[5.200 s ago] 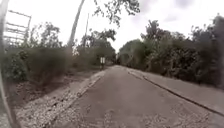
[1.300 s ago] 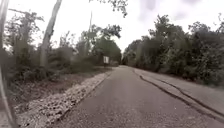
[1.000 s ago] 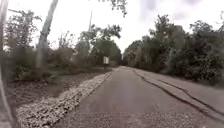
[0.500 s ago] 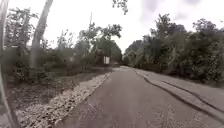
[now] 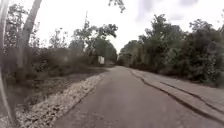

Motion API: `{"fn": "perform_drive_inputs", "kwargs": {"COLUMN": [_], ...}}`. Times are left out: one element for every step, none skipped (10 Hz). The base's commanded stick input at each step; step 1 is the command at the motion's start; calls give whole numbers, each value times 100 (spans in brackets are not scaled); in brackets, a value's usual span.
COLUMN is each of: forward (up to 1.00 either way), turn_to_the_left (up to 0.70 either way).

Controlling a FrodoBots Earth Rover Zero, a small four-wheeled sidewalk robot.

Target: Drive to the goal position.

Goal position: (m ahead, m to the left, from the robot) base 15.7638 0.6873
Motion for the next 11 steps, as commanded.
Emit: {"fn": "perform_drive_inputs", "kwargs": {"forward": [70,70,70,70,70,70,70,70,70,70,70], "turn_to_the_left": [0,0,0,0,0,0,0,0,0,0,0]}}
